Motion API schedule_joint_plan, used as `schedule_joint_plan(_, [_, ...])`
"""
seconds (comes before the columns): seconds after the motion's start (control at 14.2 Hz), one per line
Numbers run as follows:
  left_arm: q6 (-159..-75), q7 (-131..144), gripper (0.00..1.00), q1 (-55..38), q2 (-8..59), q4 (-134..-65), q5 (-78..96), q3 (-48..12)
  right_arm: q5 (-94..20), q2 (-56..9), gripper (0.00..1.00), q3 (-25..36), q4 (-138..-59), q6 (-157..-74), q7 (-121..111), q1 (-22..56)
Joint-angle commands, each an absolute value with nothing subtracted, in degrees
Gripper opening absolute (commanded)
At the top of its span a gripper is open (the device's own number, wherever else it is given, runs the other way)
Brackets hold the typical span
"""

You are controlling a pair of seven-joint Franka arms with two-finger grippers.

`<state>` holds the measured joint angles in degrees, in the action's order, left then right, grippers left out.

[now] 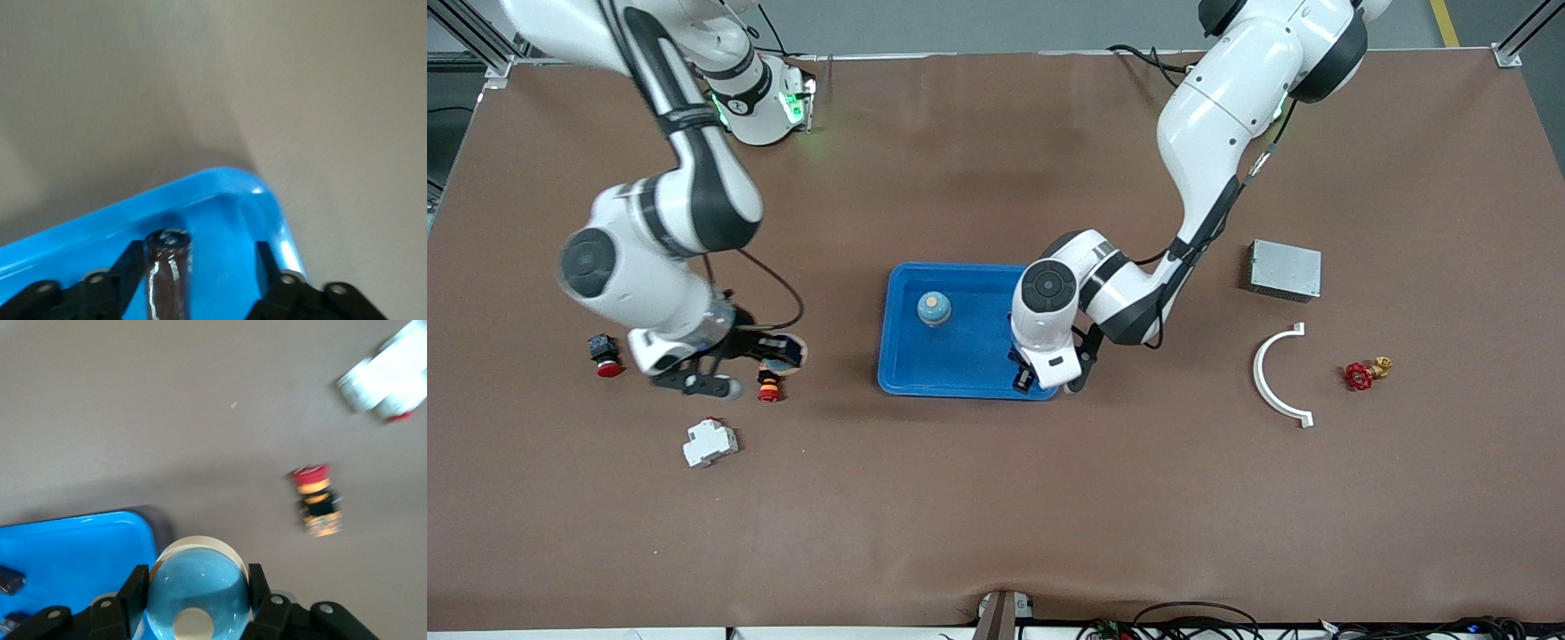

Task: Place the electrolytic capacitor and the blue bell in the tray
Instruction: 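Open the left gripper on the capacitor while the right gripper carries the bell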

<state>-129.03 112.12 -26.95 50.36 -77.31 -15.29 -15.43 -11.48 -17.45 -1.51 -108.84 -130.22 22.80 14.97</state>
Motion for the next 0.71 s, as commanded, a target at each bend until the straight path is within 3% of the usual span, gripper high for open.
schedule_joint_plan(0.0, [-122.9, 105.24, 1.0, -22.78, 43.0, -78.05, -15.03, -15.55, -12.83, -17.82, 0.0, -0.7, -111.27, -136.03, 32.48, 20.81])
schedule_joint_plan(0.21, [-115.07, 91.63, 1.0, -17.69, 36.67, -78.05, -13.98, -15.91, -12.83, -22.83, 0.0, -0.7, -110.05, -140.97, 40.23, 25.21])
schedule_joint_plan(0.63, [-103.47, 59.3, 1.0, -8.45, 27.26, -78.31, -10.19, -15.47, -12.66, -33.03, 0.0, -0.7, -100.83, -140.54, 50.17, 29.35])
